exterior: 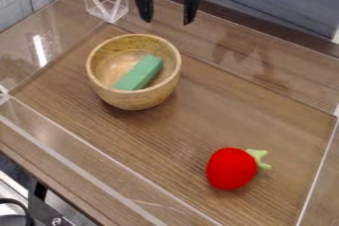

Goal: Put the green block in the brown bowl

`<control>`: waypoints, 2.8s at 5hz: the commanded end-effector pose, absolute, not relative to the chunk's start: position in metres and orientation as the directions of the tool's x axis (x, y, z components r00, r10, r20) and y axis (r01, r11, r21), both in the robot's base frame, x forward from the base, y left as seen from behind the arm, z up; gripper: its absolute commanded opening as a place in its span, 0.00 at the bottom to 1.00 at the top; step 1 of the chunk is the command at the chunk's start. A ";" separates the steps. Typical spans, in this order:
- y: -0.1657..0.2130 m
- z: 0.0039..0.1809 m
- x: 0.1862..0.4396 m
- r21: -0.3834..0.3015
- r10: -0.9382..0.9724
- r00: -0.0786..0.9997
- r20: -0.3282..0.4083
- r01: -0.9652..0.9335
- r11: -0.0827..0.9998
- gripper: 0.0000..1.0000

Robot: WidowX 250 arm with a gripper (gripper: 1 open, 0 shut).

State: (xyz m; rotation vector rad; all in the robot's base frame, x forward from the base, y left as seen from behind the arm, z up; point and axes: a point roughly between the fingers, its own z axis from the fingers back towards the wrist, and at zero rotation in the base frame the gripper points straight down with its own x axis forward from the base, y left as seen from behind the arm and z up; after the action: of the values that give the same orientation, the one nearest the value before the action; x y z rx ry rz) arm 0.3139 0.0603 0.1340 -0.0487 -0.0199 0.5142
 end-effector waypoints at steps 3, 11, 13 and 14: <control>0.083 0.135 0.322 -0.046 0.526 0.849 0.051 -0.524 0.851 1.00; 0.073 0.141 0.352 -0.079 0.314 0.948 0.058 -0.309 0.948 1.00; 0.070 0.144 0.374 -0.105 0.235 0.969 0.077 -0.226 0.968 1.00; 0.073 0.139 0.374 -0.109 0.205 0.975 0.081 -0.196 0.975 1.00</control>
State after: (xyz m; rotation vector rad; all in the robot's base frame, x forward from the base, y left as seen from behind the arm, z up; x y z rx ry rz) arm 0.3692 0.0691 0.1223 -0.1069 -0.0367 0.2086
